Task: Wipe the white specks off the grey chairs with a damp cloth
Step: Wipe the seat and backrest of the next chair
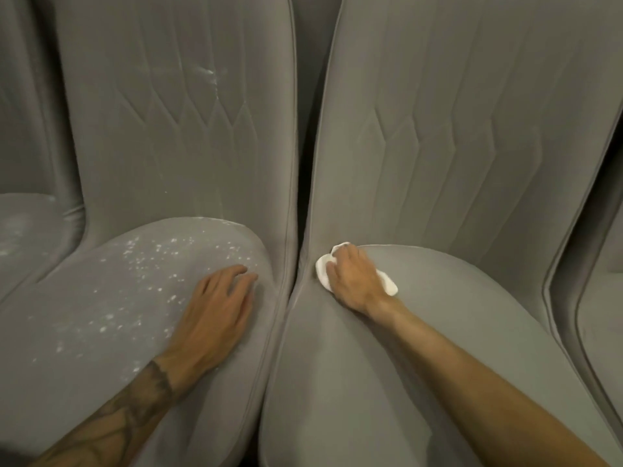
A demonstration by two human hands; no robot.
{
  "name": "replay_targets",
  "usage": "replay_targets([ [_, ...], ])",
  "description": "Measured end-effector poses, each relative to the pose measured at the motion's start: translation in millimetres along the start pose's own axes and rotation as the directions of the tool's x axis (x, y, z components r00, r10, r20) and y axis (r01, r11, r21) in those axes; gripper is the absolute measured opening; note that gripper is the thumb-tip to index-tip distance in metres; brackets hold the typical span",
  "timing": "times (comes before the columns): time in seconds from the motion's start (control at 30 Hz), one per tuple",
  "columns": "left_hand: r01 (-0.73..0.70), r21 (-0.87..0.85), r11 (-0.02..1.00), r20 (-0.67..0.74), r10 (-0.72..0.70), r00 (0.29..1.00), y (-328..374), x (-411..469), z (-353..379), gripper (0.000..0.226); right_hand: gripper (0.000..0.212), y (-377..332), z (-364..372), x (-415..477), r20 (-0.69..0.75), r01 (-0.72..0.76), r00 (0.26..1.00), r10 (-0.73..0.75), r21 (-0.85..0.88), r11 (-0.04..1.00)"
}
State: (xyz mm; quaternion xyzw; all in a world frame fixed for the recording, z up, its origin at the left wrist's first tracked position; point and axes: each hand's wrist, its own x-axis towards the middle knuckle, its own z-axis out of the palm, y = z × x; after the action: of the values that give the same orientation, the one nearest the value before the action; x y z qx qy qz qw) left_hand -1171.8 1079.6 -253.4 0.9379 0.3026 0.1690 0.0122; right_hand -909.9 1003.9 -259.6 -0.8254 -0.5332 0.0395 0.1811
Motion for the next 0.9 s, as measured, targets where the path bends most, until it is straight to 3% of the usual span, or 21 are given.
replay_targets([
  [0.07,0.008,0.006,1.0,0.003,-0.008,1.0,2.7,-4.5,-0.4,0.05,0.039,29.5,-15.3,3.5,0.007,0.004,1.0,-0.004,-0.073,0.997],
  [0.13,0.002,0.015,1.0,0.013,-0.002,1.0,7.7,-8.3,-0.9,0.046,0.042,57.7,-27.1,16.1,-0.062,-0.227,0.973,0.222,-0.084,0.97],
  [0.2,0.014,0.018,1.0,0.017,-0.014,1.0,7.4,-13.7,-3.1,0.036,0.042,57.5,-26.3,26.8,-0.076,-0.32,0.946,0.315,-0.057,0.946],
  [0.47,0.063,0.054,0.997,0.052,-0.066,0.996,2.3,-27.5,-5.6,0.025,0.031,-41.3,19.4,-39.6,-0.05,0.029,0.998,-0.028,0.011,1.0],
  [0.6,0.071,0.008,0.997,0.032,-0.071,0.997,3.3,-25.7,-6.1,0.033,0.032,-78.0,19.5,-94.5,0.025,0.333,0.942,-0.335,0.064,0.941],
  [0.67,0.059,-0.007,0.998,0.029,-0.059,0.998,-1.5,-24.0,-4.7,0.028,0.033,-90.5,24.6,-111.5,0.076,0.398,0.911,-0.404,0.085,0.913],
  [0.77,0.008,-0.053,0.999,0.049,-0.005,0.999,-17.6,-20.9,-5.0,0.015,0.031,-81.4,16.3,-87.6,0.044,0.282,0.957,-0.286,0.084,0.956],
  [0.9,-0.095,-0.12,0.988,0.047,0.101,0.994,-34.0,-18.1,-9.8,0.019,0.033,-63.3,5.3,-45.1,-0.075,-0.093,0.993,0.088,-0.072,0.993],
])
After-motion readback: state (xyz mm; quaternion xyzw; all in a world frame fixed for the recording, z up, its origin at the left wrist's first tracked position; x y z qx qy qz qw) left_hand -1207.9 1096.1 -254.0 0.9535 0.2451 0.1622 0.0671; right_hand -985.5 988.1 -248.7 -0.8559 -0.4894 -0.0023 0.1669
